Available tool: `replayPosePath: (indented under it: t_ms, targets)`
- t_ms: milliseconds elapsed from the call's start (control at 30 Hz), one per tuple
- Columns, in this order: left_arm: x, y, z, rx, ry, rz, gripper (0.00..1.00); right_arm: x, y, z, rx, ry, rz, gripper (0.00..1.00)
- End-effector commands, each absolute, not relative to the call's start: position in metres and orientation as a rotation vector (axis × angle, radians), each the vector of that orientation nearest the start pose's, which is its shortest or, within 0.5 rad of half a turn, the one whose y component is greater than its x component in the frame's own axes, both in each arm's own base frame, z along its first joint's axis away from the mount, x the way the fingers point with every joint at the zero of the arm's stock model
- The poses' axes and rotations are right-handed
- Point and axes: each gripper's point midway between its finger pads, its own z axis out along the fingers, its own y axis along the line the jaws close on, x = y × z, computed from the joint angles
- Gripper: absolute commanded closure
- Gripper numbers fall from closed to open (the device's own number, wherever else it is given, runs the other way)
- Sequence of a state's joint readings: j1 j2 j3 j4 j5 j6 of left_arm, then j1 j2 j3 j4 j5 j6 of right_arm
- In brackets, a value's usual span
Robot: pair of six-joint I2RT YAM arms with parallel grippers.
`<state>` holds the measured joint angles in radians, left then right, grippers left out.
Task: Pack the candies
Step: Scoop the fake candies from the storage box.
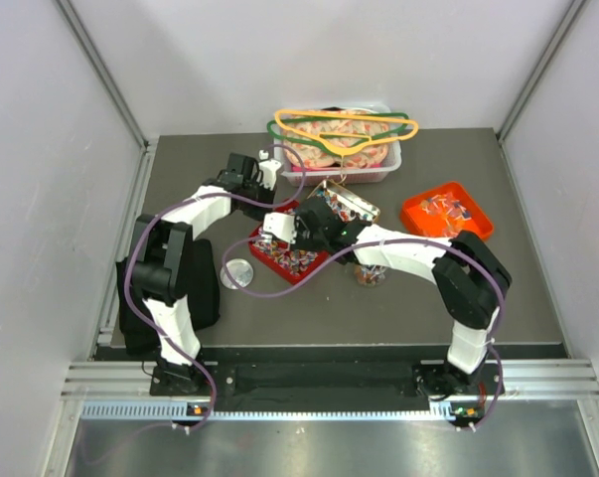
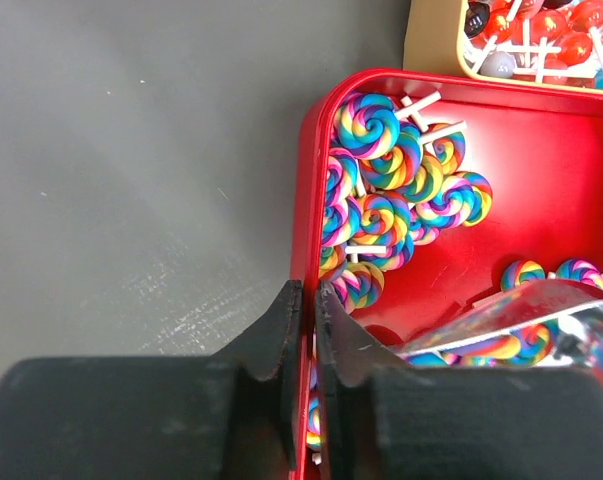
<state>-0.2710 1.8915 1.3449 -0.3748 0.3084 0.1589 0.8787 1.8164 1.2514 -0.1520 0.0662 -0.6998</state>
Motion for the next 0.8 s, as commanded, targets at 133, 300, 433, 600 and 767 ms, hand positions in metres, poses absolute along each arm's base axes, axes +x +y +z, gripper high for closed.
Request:
replayPosePath:
  t_ms: [133, 300, 433, 600, 767]
  targets:
    - [0.465, -0.175, 0.107, 0.616, 2.26, -0.414, 0.71, 0.34, 0.354, 0.162, -1.517, 1.532, 0.065, 1.0]
    - [0.467, -0.177, 0.111, 0.616, 2.253, -0.424, 0.56, 0.334, 0.347, 0.159, -1.512, 1.541, 0.072, 1.0]
    - [0.47, -0.178, 0.117, 0.607, 2.247, -0.422, 0.48, 0.331, 0.343, 0.158, -1.507, 1.548, 0.072, 1.0]
    - [0.475, -0.18, 0.125, 0.595, 2.232, -0.428, 0.39, 0.326, 0.337, 0.159, -1.491, 1.547, 0.07, 1.0]
    - [0.478, -0.18, 0.13, 0.587, 2.224, -0.431, 0.32, 0.326, 0.33, 0.158, -1.476, 1.555, 0.053, 1.0]
